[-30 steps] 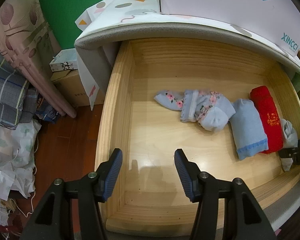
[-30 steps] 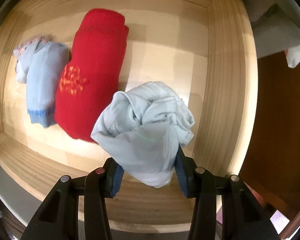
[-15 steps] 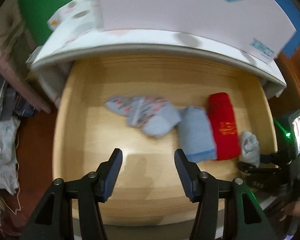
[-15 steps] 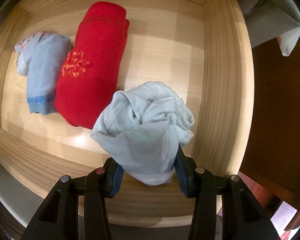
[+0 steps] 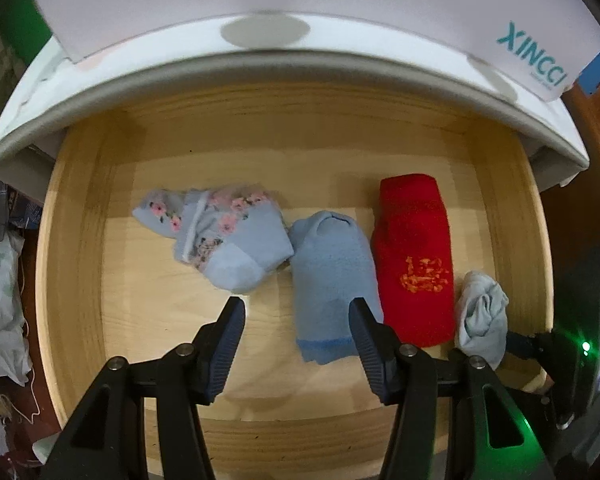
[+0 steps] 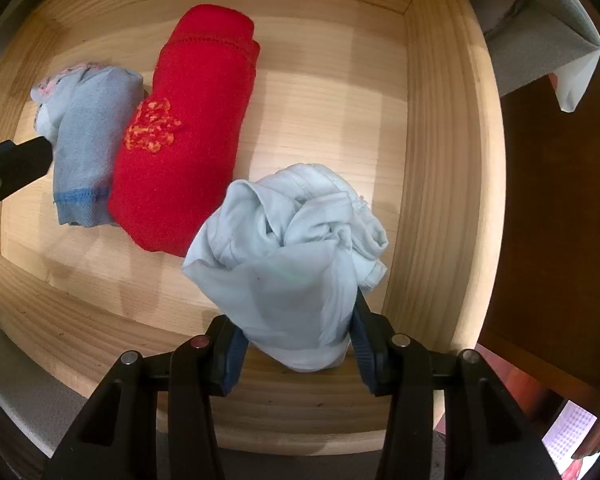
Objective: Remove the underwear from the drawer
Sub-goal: 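Grasp the light blue rolled sock with the left tool while the right tool holds the pale blue garment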
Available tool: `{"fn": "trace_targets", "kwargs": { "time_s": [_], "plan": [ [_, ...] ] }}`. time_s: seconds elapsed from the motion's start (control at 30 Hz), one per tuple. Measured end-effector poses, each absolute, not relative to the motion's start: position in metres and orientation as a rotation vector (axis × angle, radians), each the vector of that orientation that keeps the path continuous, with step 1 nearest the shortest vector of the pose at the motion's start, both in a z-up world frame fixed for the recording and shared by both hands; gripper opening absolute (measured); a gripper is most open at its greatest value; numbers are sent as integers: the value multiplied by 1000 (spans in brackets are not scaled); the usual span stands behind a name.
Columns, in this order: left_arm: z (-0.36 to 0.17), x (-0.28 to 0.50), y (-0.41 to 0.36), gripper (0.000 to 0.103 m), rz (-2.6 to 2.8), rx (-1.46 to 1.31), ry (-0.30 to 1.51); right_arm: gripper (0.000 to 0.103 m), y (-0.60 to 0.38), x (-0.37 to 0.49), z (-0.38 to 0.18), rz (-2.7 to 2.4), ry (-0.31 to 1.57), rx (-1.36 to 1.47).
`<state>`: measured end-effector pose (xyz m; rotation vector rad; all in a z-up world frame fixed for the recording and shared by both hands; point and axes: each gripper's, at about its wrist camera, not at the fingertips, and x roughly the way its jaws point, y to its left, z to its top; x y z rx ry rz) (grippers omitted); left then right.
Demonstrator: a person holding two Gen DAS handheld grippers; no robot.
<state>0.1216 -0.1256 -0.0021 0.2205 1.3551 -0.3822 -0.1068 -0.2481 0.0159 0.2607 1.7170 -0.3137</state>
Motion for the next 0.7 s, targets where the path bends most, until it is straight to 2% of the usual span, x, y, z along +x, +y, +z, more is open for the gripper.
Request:
{"fn": "trace_targets", "kwargs": {
  "time_s": [0.57,0.7],
  "plan": [
    [-8,135,-140,55,-366,153,1384,45,-234,-106,11,-304,1726,240],
    [-20,140,-147,55,-362,177,1450,45,-228,-105,10,-303,1726,238]
  ]
}}
